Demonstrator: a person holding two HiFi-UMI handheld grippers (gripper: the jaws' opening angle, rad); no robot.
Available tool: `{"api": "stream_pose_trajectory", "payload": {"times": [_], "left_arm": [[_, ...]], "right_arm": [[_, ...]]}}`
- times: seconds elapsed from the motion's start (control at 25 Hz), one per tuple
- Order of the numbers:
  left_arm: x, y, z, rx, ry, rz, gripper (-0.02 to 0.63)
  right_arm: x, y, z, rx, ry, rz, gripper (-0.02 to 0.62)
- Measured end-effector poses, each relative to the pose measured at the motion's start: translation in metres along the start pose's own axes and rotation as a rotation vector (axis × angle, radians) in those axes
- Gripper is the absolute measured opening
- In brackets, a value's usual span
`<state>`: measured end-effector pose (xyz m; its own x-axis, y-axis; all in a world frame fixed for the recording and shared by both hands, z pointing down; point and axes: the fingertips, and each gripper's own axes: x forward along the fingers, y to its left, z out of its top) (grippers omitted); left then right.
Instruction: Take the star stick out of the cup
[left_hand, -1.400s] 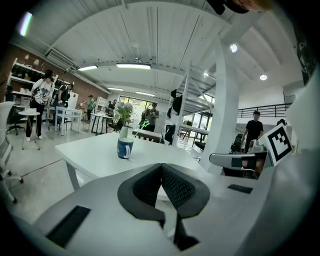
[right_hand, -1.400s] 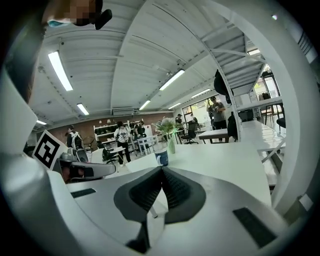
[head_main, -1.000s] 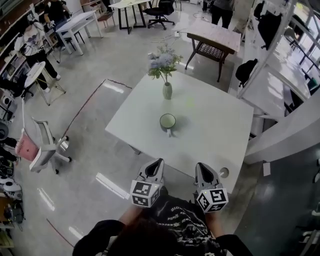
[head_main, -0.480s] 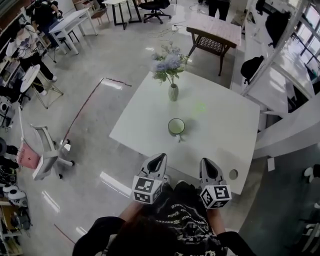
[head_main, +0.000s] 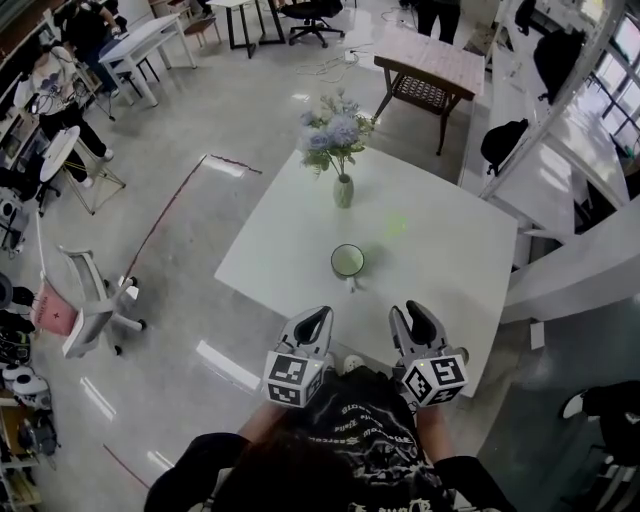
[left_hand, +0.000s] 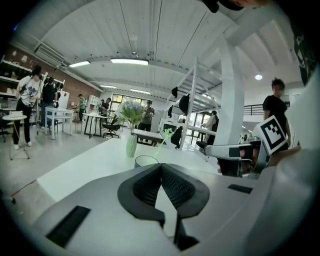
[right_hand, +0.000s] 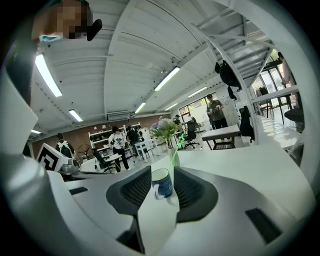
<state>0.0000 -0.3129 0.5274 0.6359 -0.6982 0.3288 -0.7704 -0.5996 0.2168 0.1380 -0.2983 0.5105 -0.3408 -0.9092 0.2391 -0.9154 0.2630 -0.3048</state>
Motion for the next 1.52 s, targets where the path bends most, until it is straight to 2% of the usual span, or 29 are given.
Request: {"api": "stream_pose_trajectory", "payload": {"times": [0.4, 0.68, 1.04, 1.24, 1.52], "left_arm": [[0.0, 0.018, -0.002, -0.028, -0.011, 0.06, 0.02], [-0.004, 0.032, -0.001, -0.033, -0.014, 0.105, 0.02], [-0.01, 0.043, -0.002, -0.044, -0.008, 0.154, 0.02], [-0.01, 0.047, -0.006, -0.041, -0.003, 0.168, 0.02], [-0.01, 0.049, -0.008, -0.033, 0.008, 0.19, 0.02]], "right_arm": [[0.05, -0.009, 0.0, -0.024, 0.088, 0.094, 0.164], [0.088, -0.017, 0.002, -0.06, 0.12, 0.12, 0.164], [0.13, -0.032, 0.003, -0.017, 0.133, 0.109, 0.163], [0.152, -0.038, -0.005, 0.06, 0.162, 0.126, 0.163], [0.17, -0.043, -0.008, 0.054, 0.177, 0.135, 0.161]]}}
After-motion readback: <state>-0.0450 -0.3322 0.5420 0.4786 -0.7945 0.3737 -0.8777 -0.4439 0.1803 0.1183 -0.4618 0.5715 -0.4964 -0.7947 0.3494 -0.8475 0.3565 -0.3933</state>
